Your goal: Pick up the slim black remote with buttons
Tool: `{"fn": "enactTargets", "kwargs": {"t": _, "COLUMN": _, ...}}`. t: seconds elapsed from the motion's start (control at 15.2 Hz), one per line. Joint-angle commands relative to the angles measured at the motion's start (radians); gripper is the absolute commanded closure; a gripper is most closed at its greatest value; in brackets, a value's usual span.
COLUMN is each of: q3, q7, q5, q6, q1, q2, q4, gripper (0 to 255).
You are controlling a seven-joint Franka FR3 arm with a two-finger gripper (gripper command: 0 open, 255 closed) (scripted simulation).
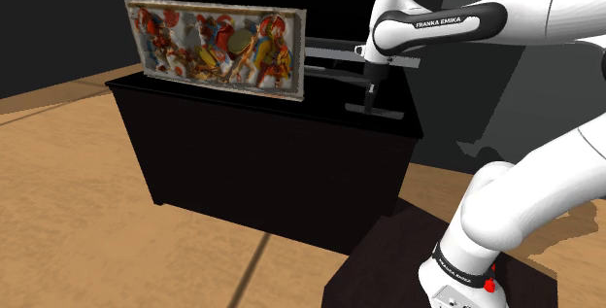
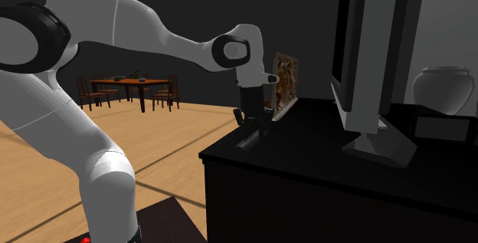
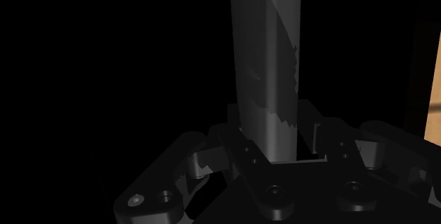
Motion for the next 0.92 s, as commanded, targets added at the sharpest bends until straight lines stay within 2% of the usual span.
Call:
{"fn": "enactTargets", "kwargs": {"t": 0.0, "q3": -0.001, "q7": 0.001, "q5": -0.002, "q6": 0.001, "q1": -0.001, "q2": 0.002, "q4": -0.003, "gripper": 255}}
{"fn": "enactTargets", "kwargs": {"t": 0.4, "q3": -0.001, "q7": 0.001, "q5": -0.001, "q6": 0.002, "q1": -0.001, "q2": 0.004, "q4": -0.002, "gripper": 255}}
{"fn": "enactTargets", "kwargs": {"t": 0.86, "q3": 0.007, "q7": -0.007, "q5": 0.007, "q6": -0.091, "q1": 0.003, "q2": 0.006, "q4": 0.093, "gripper": 255}}
